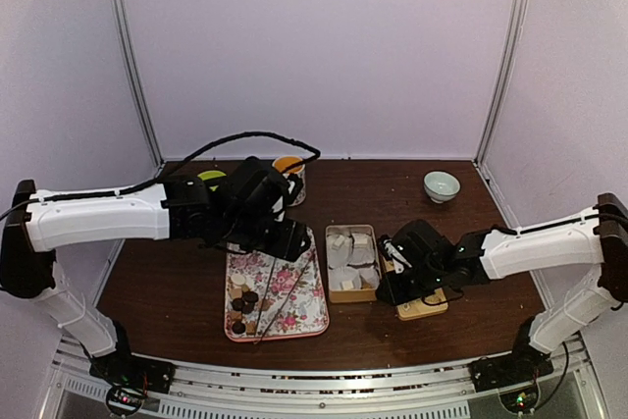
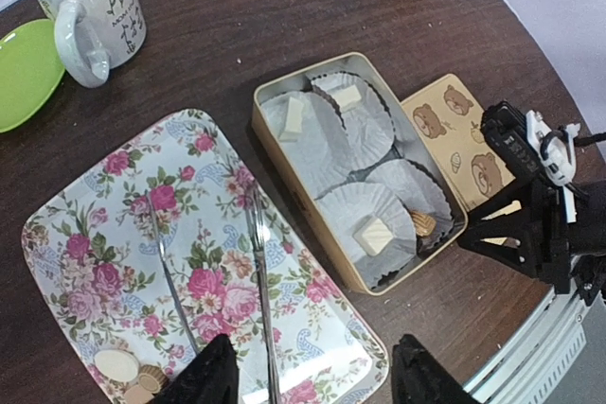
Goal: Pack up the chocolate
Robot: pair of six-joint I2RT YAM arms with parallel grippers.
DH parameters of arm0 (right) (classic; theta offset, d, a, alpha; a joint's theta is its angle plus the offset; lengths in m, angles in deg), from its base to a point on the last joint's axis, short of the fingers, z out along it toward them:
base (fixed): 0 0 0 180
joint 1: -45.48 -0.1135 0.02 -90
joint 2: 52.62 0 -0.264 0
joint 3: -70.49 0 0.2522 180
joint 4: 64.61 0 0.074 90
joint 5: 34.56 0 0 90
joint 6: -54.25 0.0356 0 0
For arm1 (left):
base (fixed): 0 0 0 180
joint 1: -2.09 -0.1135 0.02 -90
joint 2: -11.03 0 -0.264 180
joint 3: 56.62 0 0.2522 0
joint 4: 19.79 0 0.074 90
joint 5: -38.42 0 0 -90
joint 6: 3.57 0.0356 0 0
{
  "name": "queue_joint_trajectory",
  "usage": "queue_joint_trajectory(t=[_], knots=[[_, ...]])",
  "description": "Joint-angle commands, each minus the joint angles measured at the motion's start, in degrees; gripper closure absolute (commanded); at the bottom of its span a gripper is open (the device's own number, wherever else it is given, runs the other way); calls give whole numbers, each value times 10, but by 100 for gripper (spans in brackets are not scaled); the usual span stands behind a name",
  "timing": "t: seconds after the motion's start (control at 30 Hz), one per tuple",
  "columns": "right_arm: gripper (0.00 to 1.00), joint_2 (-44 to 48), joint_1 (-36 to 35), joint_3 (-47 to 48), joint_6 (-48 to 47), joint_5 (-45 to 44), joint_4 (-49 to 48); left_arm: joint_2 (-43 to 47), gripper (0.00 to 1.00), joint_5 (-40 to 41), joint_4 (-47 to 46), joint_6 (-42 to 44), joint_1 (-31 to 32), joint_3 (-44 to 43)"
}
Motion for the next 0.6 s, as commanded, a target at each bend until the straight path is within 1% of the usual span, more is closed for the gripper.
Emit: queue_joint_trajectory(t=[0.0,0.13,0.2,0.23,0.4,0.57], knots=[[79,-41,-2,53,-11,-38,-32,25,42,11,2,13,-6,16],[80,-71,-3,96,-17,-44,-24,27,42,1,-1,7,-6,26],[79,-62,-3,101,-20,-49,-20,26,42,-15,-11,3,-6,31],[77,-51,-3,99,-21,-54,-17,26,42,-26,-19,0,-6,35],[62,19,1,82,-32,-86,28,13,42,-92,-96,-21,2,56],[39,93,20,54,-35,-117,76,-43,42,-111,-123,-41,49,19]])
